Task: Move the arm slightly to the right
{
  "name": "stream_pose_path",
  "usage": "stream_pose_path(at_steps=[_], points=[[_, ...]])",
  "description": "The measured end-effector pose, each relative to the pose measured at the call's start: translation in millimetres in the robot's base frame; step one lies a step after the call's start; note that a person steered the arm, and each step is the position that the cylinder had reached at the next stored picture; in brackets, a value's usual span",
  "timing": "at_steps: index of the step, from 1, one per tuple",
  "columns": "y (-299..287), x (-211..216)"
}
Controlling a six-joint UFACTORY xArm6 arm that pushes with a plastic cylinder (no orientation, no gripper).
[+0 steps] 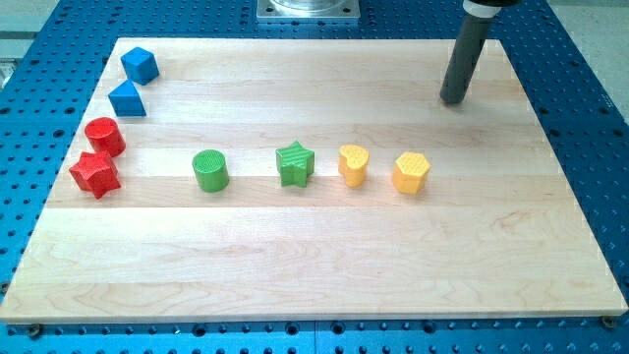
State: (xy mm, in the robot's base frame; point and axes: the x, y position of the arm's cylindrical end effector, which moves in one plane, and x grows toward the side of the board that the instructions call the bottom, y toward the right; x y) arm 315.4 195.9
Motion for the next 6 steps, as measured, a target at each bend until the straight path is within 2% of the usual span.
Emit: stream_pose_path(at_steps=[1, 3, 4, 5, 6], points=[[0.0, -0.3], [-152.2, -1.5], [-132.8, -17.0], [-82.8, -5.6], [25.5, 0.2]])
